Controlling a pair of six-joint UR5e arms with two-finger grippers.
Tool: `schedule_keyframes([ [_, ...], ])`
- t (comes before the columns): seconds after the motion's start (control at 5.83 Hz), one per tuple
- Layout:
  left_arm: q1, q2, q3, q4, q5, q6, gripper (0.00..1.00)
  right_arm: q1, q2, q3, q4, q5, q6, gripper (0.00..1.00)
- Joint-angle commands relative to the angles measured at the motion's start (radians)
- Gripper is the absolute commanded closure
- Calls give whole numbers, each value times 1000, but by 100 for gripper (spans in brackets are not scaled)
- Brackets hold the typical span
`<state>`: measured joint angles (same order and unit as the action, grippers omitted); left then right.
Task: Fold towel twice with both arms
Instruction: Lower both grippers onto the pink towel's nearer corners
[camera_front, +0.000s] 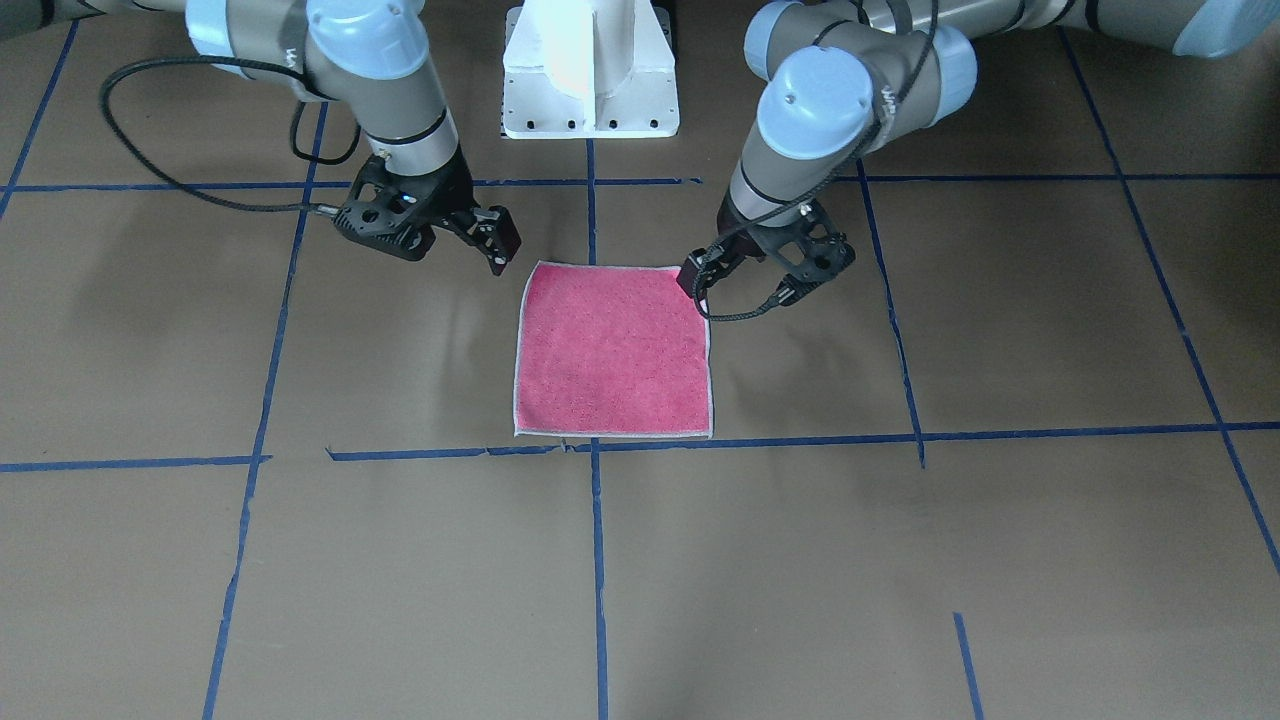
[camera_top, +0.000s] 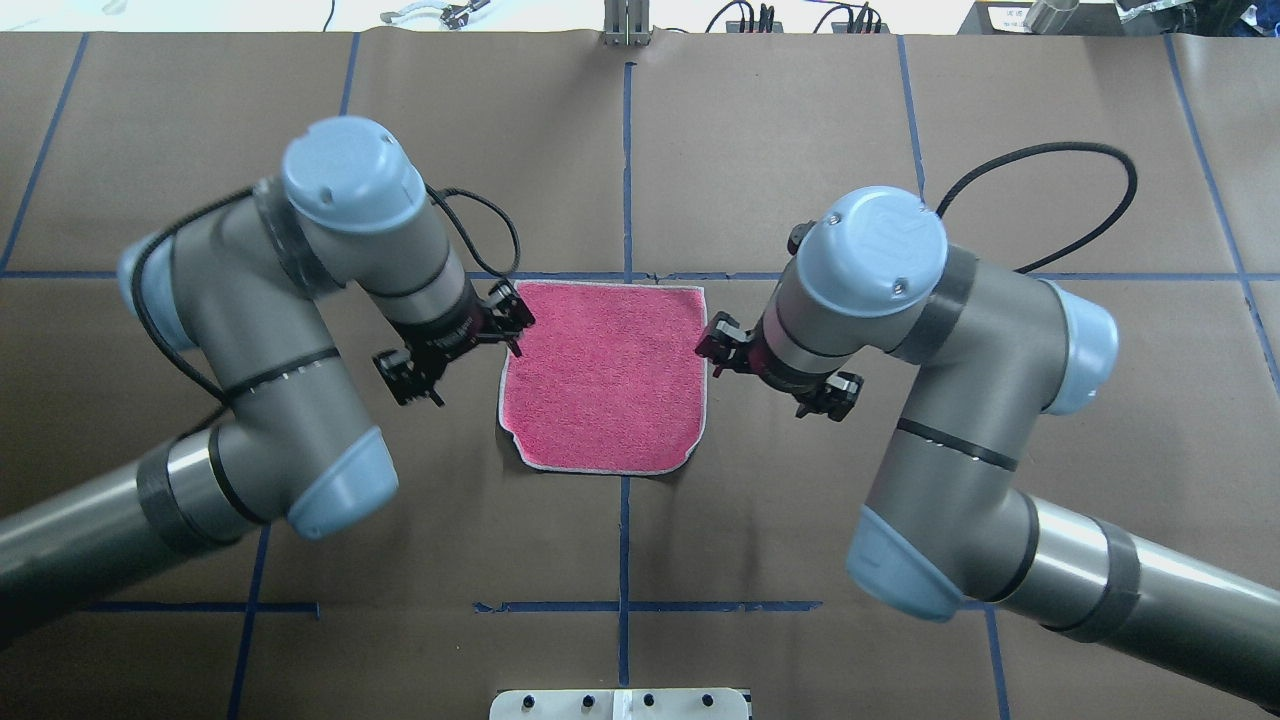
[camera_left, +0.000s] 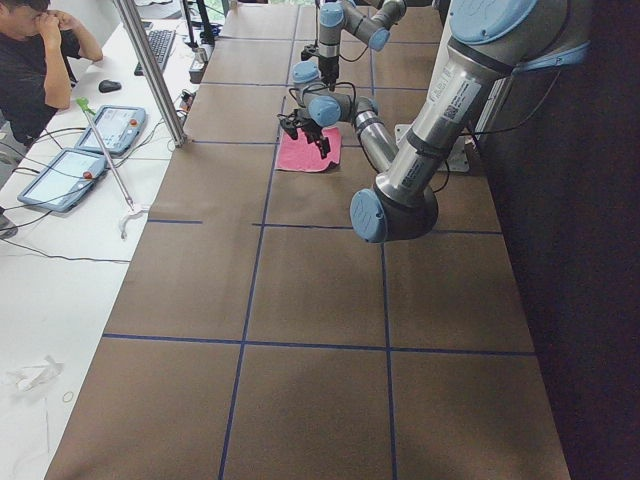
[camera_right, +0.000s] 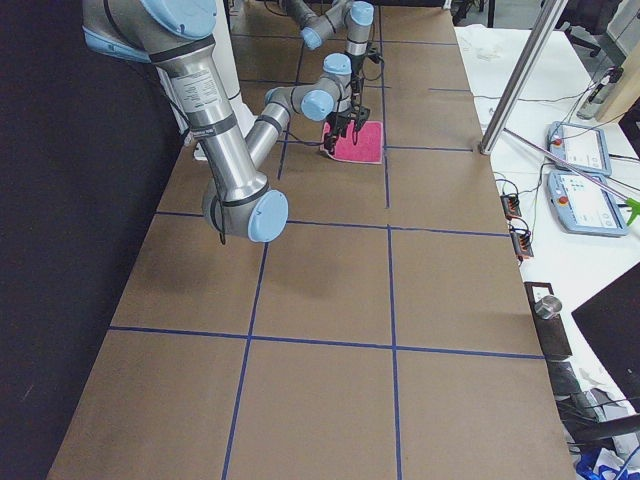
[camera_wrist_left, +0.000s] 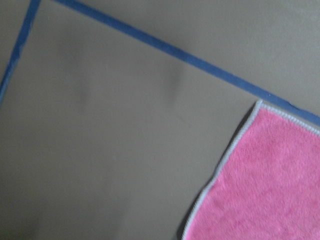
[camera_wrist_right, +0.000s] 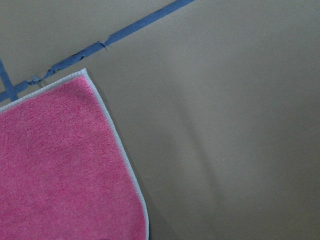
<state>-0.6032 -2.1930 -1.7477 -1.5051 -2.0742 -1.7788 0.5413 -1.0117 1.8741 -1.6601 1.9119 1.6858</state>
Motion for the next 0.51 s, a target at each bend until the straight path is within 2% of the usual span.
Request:
schedule_keyframes([
  [0.0, 72, 6, -33, -1, 68, -117, 0, -14, 66, -80, 3, -11, 74, 0],
  [0.17, 74, 7, -33, -3, 72, -173, 0, -14, 124, -163, 8, -11, 113, 0],
  [0.34, 76, 16, -33, -3, 74, -174, 0, -14, 119, -170, 8, -10, 110, 0],
])
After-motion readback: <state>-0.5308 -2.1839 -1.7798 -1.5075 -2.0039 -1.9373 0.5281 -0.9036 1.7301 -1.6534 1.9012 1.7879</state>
